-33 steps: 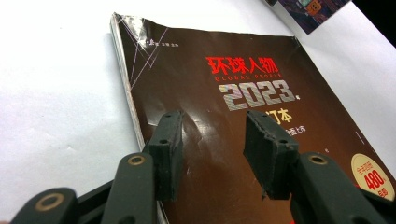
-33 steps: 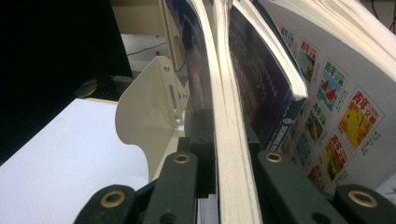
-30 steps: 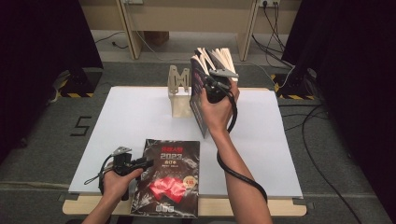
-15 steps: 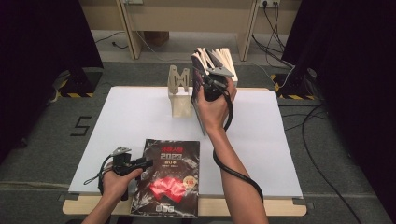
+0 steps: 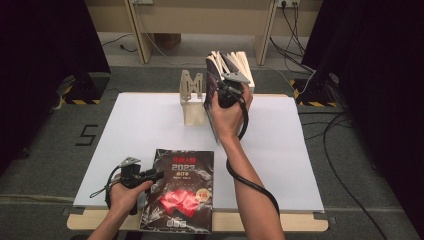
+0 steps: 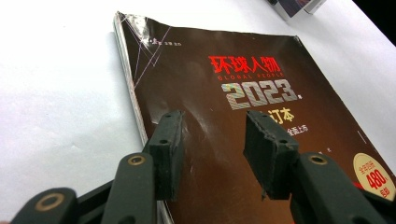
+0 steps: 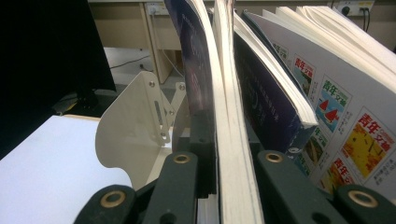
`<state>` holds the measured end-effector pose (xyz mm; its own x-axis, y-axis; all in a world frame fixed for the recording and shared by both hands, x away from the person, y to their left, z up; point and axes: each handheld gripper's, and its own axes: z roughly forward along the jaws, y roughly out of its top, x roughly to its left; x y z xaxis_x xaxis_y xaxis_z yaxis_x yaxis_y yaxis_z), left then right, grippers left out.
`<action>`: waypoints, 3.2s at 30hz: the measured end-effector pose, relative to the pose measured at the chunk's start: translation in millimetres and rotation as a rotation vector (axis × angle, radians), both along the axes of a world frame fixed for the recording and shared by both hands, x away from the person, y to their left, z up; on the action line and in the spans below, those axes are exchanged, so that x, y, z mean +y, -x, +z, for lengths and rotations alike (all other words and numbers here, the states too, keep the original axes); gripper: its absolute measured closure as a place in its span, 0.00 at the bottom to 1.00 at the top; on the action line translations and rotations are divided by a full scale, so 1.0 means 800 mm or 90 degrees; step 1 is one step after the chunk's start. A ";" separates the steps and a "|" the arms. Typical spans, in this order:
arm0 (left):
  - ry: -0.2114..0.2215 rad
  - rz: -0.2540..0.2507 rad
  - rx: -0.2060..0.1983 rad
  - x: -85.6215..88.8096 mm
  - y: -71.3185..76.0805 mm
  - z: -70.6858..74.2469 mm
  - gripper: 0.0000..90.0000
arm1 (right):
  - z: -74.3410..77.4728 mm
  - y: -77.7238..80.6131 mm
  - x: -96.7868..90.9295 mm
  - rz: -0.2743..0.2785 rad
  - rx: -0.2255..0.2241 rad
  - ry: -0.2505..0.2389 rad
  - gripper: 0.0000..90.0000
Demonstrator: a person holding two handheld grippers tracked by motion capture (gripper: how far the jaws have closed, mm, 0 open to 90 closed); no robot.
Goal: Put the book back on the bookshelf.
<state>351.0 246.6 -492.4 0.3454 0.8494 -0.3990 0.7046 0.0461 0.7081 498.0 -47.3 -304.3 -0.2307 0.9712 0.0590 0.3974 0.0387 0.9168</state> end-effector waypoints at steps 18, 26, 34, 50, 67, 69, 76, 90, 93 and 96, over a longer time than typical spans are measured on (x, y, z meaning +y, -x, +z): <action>-0.001 0.000 0.000 0.001 0.000 0.000 0.63 | -0.002 -0.006 0.003 0.003 0.018 -0.001 0.88; 0.000 -0.003 -0.001 -0.001 0.001 0.000 0.63 | 0.006 -0.005 -0.003 0.017 0.045 -0.009 0.85; -0.002 -0.005 0.002 0.000 0.000 -0.001 0.62 | 0.005 -0.019 -0.004 0.022 0.080 -0.004 0.89; 0.000 0.000 -0.002 0.002 -0.001 -0.001 0.63 | 0.008 -0.026 0.003 0.006 0.035 -0.001 0.92; -0.001 0.002 -0.001 0.006 0.001 -0.002 0.63 | -0.007 -0.036 0.010 -0.020 0.022 0.014 0.85; 0.001 0.001 -0.001 0.005 0.001 -0.002 0.63 | -0.004 -0.031 0.006 -0.017 0.014 0.019 0.82; -0.001 0.002 0.000 0.003 0.002 -0.002 0.63 | 0.007 -0.004 -0.006 -0.010 -0.002 0.015 0.79; -0.002 0.003 -0.001 0.004 0.001 -0.001 0.63 | 0.010 0.039 -0.023 -0.007 -0.017 0.035 0.80; -0.001 0.004 -0.002 0.004 0.001 -0.001 0.63 | 0.009 0.045 -0.025 -0.010 -0.012 0.040 0.82; 0.000 0.006 -0.001 0.004 0.001 -0.001 0.63 | 0.006 0.045 -0.029 -0.009 -0.007 0.039 0.83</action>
<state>350.3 250.1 -493.3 0.3386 0.8526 -0.3980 0.7027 0.0522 0.7096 461.8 -70.3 -299.4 -0.2178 0.9760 -0.0033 0.3885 0.0898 0.9170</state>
